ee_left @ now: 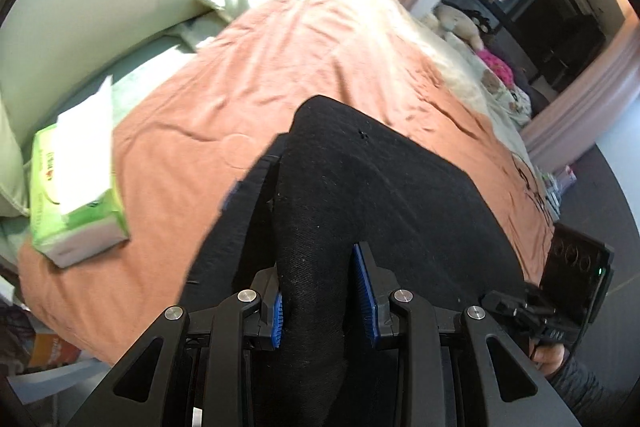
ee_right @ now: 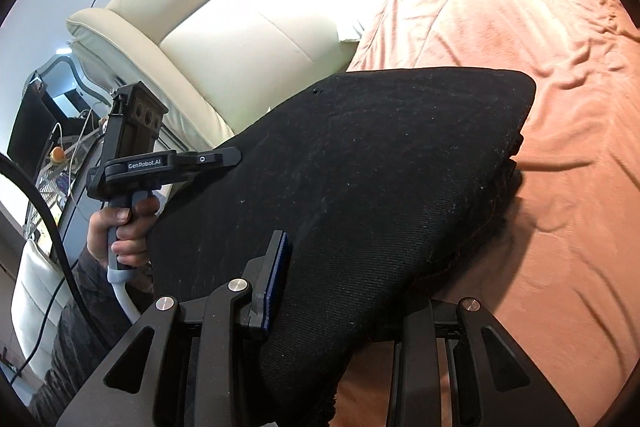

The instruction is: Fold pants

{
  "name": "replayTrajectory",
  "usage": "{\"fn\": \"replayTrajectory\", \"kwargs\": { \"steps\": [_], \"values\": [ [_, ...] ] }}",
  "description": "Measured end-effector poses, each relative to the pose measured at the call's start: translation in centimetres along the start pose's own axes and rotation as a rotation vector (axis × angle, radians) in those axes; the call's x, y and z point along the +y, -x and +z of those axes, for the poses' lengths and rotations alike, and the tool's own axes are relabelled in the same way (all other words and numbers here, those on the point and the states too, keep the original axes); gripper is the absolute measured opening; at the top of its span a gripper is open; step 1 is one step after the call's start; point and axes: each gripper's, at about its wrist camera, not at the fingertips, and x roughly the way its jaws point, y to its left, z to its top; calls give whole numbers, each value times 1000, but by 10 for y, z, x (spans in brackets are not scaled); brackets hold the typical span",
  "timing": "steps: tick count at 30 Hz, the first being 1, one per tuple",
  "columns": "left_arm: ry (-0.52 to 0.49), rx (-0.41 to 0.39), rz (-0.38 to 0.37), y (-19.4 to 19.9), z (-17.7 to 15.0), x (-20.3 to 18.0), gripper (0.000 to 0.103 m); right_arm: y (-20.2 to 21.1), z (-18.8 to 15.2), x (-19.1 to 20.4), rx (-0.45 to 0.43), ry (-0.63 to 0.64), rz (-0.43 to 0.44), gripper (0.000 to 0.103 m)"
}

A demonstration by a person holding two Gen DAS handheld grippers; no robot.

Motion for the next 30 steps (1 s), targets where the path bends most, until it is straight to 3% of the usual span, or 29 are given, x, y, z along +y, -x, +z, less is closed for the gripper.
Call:
{"fn": "replayTrajectory", "kwargs": {
  "steps": [5, 8, 10, 12, 17, 23, 30],
  "values": [
    [33, -11, 54, -3, 15, 17, 37, -7, -8, 5, -57, -6, 11, 30],
    [66, -24, 145, -8, 11, 24, 41, -24, -23, -10, 16, -82, -8, 34],
    [74, -38, 165, -9, 3, 27, 45, -25, -37, -19, 84, -99, -9, 46],
    [78, -59, 172, -8, -4, 29, 45, -10, -45, -18, 81, -63, 18, 53],
    [105, -106, 166, -5, -30, 22, 45, 41, -50, -19, 59, 4, 11, 54],
    [117, -158, 183, -2, -54, -4, 45, 76, -30, -14, 17, 86, -50, 54],
    [165, -201, 234, 5, -72, -26, 45, 53, -4, 8, 22, 204, -70, 54]
  ]
}}
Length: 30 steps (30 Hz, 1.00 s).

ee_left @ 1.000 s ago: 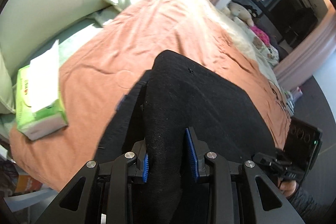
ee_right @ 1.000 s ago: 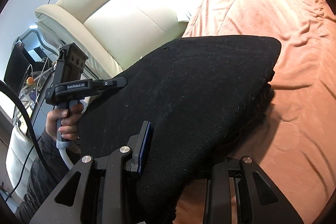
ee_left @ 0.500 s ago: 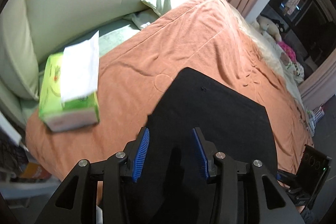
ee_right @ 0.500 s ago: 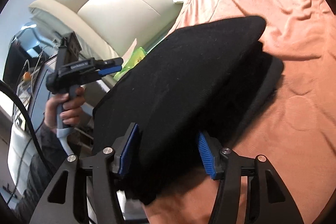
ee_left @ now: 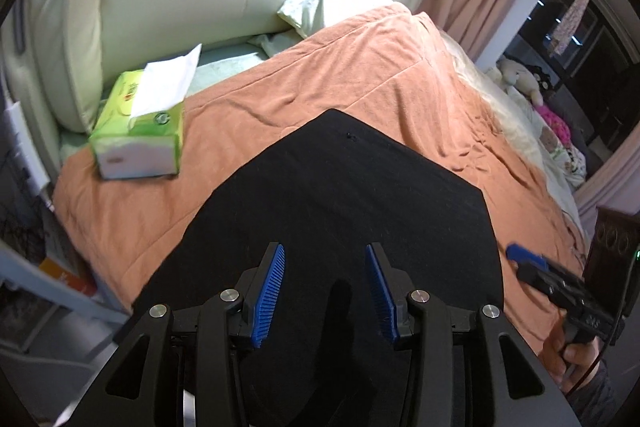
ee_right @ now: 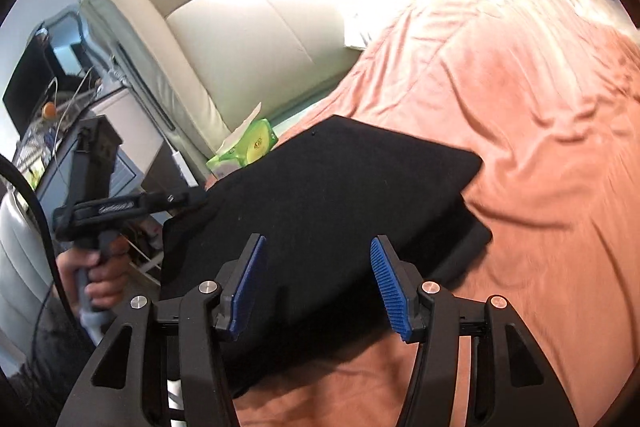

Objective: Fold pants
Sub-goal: 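Lower the folded black garment onto the bed and open both grippers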

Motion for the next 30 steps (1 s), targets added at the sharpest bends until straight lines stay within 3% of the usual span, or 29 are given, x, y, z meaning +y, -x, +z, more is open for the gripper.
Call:
{"fn": "replayTrajectory", "kwargs": {
  "steps": [3, 10, 11, 12, 13, 16, 23, 25, 30],
  "values": [
    [6, 5, 32, -1, -7, -5, 45, -12, 10, 2, -18, 24, 19, 54],
    [-9, 48, 94, -17, -24, -12, 45, -44, 23, 10, 59, 131, -25, 52],
    [-5, 62, 93, -19, -26, -12, 45, -48, 17, 11, 85, 140, -38, 49],
    [3, 73, 96, -22, -29, -12, 45, -51, 11, 11, 107, 151, -58, 38],
    [8, 80, 99, -23, -32, -13, 45, -54, 4, 13, 120, 177, -94, 34],
    [4, 86, 111, -21, -42, -19, 45, -53, -8, 15, 132, 194, -110, 32],
    [19, 115, 62, -7, -71, -43, 45, -36, -25, 35, 197, 252, -145, 32],
    [14, 133, 33, -1, -82, -54, 45, -33, -28, 36, 231, 230, -138, 18],
    [-3, 139, 34, 15, -96, -70, 45, -11, -29, 47, 247, 232, -164, 16]
  ]
}}
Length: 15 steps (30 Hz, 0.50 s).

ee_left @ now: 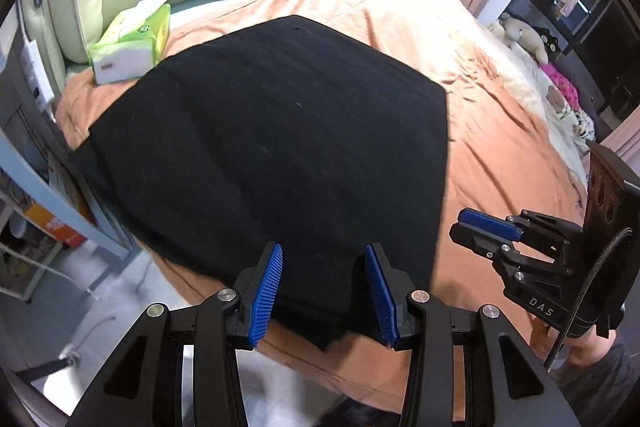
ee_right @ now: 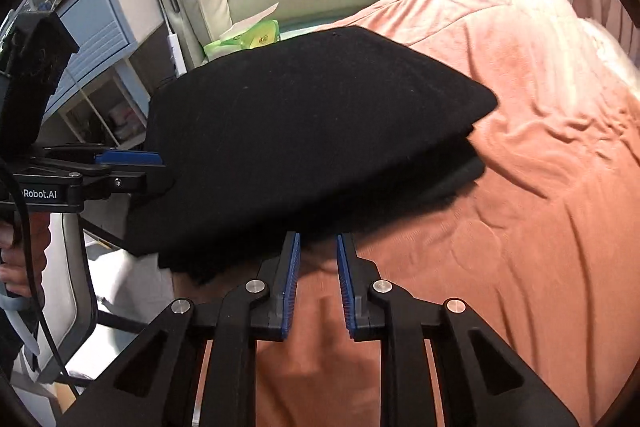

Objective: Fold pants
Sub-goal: 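Lower the folded black garment onto the bed and open both grippers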

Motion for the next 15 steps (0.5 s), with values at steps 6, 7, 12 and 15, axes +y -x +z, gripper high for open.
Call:
{"fn": "replayTrajectory", "kwargs": {
  "steps": [6, 7, 12, 15],
  "values": [
    [-31, -30, -11, 30, -14, -22, 50, 49, -6, 7, -38, -23, -27, 42],
    [-42, -41, -10, 37, -16, -28, 53, 58, -8, 8, -51, -29, -37, 65],
    [-69, -81, -21, 59, -28, -48, 75, 103, -19, 8, -107, -80, -39, 82],
    [-105, -94, -5, 71, -39, -64, 84, 123, -27, 12, -110, -73, -80, 86]
  ]
}}
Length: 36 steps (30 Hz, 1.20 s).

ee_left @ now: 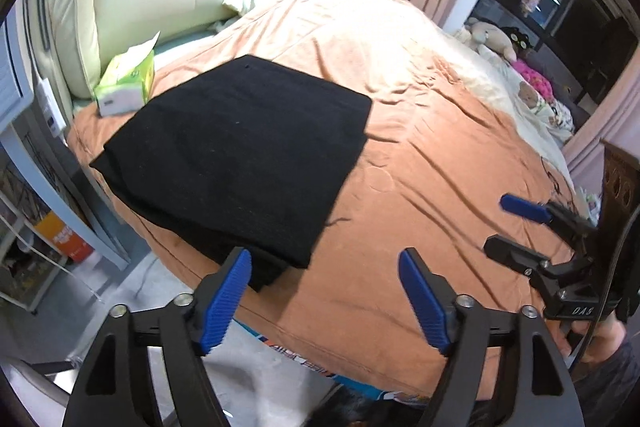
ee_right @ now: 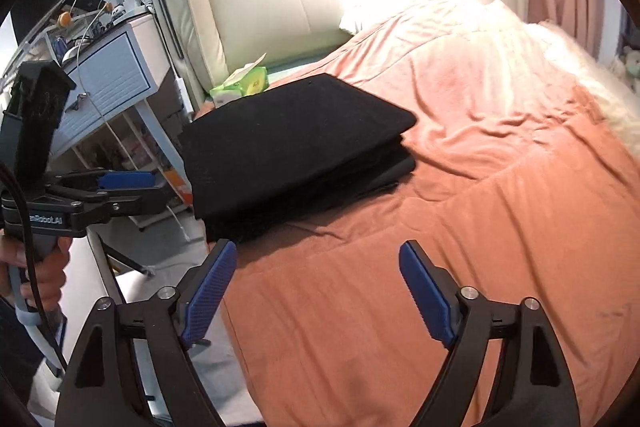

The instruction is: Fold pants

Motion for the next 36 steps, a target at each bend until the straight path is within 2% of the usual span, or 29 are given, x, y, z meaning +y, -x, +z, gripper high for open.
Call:
{"fn": "replayTrajectory", "kwargs": {
  "steps": [1, 3, 6, 12, 19, 29, 34, 36],
  "values": [
    [-12, -9, -4, 5, -3, -6, 87, 5, -2, 1, 0, 5, -15, 86],
    [-28, -26, -17, 15, -9, -17, 103, 22, -6, 4, -10, 11, -37, 87],
    [-54, -52, -2, 29, -14, -31, 103, 48, -19, 13, -38, 8, -90, 103],
    [-94, -91, -1, 57, -25, -58, 103, 97, -42, 21, -83, -15, -160, 103],
    [-143, -152, -2, 93, -49, -90, 103, 149, -73, 23, -130, -92, -160, 103],
    [-225, -198, -63, 135, -101, -136, 103, 230, -136, 45, -200, -153, -179, 103],
    [-234, -209, -76, 152, -126, -146, 103, 265, -167, 63, -214, -151, -220, 103],
    [-235, -222, -60, 159, -135, -149, 103, 276, -176, 71, -219, -147, -226, 103]
  ]
}}
